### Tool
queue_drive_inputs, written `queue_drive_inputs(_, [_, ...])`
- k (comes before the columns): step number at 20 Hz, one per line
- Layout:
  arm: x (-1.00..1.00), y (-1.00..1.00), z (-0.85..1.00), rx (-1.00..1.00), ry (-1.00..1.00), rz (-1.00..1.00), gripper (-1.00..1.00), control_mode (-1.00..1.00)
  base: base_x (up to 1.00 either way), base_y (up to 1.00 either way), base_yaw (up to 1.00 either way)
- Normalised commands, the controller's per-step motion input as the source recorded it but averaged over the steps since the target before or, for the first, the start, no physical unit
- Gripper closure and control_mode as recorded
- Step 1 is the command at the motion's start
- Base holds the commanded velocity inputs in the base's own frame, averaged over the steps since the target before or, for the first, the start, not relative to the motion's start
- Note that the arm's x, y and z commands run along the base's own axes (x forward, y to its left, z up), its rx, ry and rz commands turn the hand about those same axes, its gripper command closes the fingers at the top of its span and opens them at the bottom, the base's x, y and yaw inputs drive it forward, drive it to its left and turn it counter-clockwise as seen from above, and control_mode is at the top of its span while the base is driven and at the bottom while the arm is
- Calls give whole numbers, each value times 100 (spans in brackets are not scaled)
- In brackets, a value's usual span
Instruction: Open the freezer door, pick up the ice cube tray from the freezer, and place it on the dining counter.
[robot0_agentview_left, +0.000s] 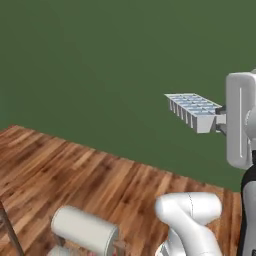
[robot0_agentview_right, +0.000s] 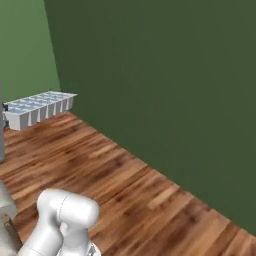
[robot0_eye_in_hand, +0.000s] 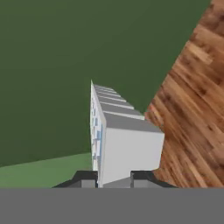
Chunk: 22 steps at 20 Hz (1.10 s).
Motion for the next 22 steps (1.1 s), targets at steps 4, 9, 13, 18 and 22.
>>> queue_drive_inputs(4, [0, 0, 0, 0, 0, 0, 100, 100, -9, 0, 100])
queue_drive_inputs(9, [0, 0, 0, 0, 0, 0, 100, 100, 0, 0, 100])
queue_drive_inputs(13, [0, 0, 0, 0, 0, 0, 100, 100, -4, 0, 100])
queue_drive_inputs(18, [0, 0, 0, 0, 0, 0, 100, 100, -14, 3, 100])
queue_drive_inputs(22, [0, 0, 0, 0, 0, 0, 100, 100, -19, 11, 100])
